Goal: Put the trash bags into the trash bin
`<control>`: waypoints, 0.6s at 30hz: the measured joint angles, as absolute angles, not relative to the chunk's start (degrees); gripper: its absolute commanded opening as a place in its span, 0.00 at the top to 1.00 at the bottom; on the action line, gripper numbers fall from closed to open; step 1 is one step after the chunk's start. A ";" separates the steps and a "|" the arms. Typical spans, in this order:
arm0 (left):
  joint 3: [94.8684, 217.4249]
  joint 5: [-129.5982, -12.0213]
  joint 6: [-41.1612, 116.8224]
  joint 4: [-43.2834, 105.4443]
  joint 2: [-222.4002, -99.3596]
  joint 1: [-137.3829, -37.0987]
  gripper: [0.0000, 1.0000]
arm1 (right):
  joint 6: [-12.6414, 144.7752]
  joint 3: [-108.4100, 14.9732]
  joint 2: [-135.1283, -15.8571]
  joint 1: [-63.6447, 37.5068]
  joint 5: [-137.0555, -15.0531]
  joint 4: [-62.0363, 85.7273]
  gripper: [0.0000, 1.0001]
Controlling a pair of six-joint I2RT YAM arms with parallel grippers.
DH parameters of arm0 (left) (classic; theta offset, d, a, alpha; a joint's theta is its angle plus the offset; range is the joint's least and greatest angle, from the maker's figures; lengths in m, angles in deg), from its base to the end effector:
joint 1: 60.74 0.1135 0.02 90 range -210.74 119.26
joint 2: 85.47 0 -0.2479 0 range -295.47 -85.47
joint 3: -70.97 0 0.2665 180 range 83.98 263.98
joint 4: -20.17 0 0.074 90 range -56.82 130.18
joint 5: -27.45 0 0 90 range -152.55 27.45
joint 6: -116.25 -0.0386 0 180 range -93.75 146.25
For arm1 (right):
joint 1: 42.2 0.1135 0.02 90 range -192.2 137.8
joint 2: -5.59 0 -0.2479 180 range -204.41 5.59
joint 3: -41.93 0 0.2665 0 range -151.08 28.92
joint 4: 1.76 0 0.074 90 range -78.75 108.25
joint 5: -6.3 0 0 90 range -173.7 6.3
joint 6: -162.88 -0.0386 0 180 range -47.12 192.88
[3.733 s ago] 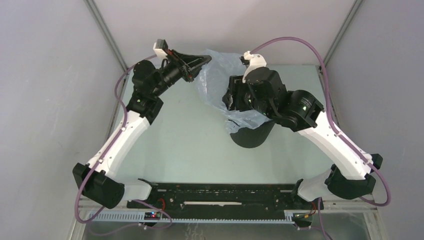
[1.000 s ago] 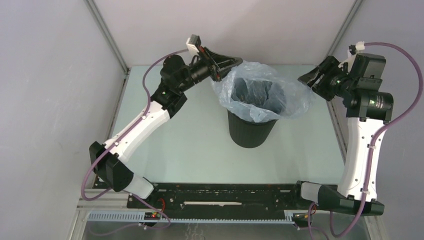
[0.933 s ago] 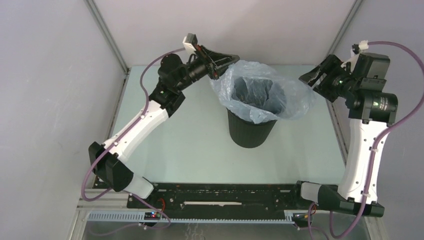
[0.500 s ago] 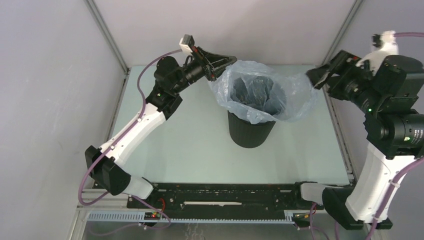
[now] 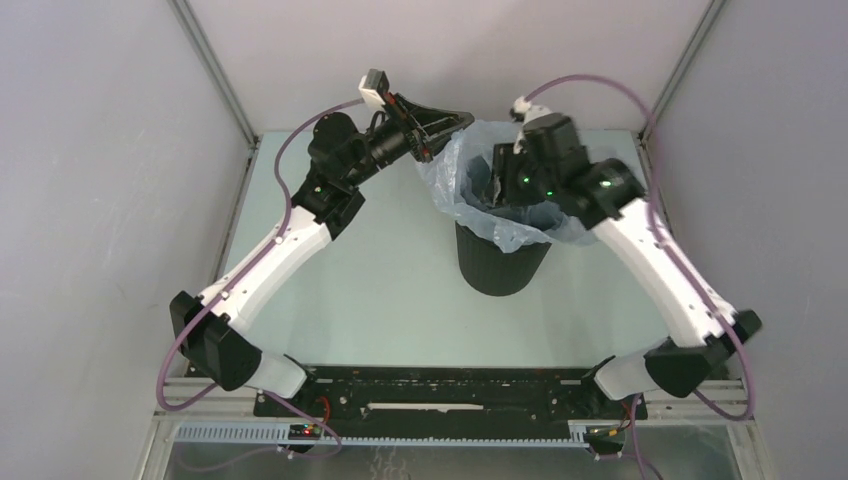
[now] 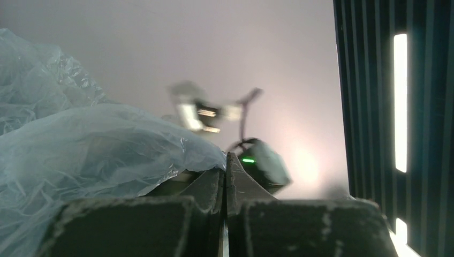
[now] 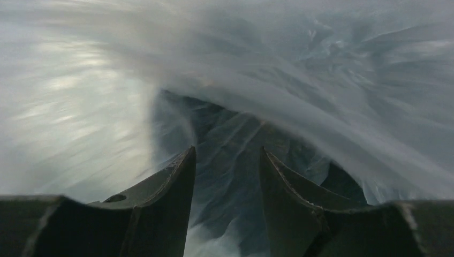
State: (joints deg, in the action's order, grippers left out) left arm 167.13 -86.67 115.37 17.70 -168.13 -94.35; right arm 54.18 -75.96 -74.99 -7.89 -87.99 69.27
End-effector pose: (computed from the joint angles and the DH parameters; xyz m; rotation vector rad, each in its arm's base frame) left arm 0.2848 -0.2082 0.4516 -0.3421 1.6185 -2.0158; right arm 0.2370 0.1582 0.4571 -0.2542 2.1778 0.4498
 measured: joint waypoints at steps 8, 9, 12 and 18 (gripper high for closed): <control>166.87 -86.62 115.24 17.85 -167.80 -93.95 1.00 | 55.78 -55.48 -77.04 -8.22 -95.77 53.25 0.43; 166.35 -86.47 115.22 17.87 -167.54 -93.87 1.00 | 56.00 -54.39 -77.06 -8.35 -96.30 51.59 0.42; 165.17 -85.82 115.11 18.33 -167.21 -93.69 1.00 | 56.57 -50.76 -77.72 -8.72 -97.56 46.89 0.41; 164.99 -85.14 114.04 19.45 -167.23 -93.60 1.00 | 56.92 -46.48 -84.08 -9.81 -98.26 41.82 0.41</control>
State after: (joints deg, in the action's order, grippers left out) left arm 164.99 -85.14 114.04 19.45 -167.23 -93.60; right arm 56.92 -46.48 -84.08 -9.81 -98.26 41.82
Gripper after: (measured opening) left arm 0.009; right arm 0.592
